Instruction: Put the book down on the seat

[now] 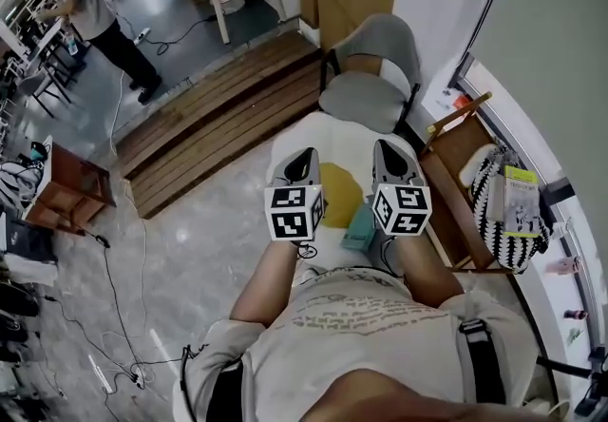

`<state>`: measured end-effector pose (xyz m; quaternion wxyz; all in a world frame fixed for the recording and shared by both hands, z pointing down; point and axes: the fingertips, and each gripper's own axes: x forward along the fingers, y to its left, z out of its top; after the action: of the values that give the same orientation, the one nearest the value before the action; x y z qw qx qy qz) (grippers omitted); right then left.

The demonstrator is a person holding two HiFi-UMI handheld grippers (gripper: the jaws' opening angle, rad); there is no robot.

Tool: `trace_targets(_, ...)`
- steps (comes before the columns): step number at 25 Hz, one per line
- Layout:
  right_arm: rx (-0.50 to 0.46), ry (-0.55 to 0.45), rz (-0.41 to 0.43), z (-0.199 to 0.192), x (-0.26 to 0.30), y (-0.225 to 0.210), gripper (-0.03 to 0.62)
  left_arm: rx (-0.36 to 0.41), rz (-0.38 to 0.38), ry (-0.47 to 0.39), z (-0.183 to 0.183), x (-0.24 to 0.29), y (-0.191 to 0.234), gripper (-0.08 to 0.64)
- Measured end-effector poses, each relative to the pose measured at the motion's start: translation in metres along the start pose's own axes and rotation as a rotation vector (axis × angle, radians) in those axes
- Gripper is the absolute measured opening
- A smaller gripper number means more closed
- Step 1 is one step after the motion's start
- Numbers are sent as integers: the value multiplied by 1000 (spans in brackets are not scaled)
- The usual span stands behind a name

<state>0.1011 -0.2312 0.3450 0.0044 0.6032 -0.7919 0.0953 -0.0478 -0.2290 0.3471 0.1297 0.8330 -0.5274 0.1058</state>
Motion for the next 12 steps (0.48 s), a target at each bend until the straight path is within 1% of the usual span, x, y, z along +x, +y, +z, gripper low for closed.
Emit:
trace_targets(8,-14,-20,29,11,7,11,26,-11,-5,-4,2,1,0,20)
trace_targets(12,-15,-22,29,13,9,11,26,-10,-16,-6,5,6,-1,20)
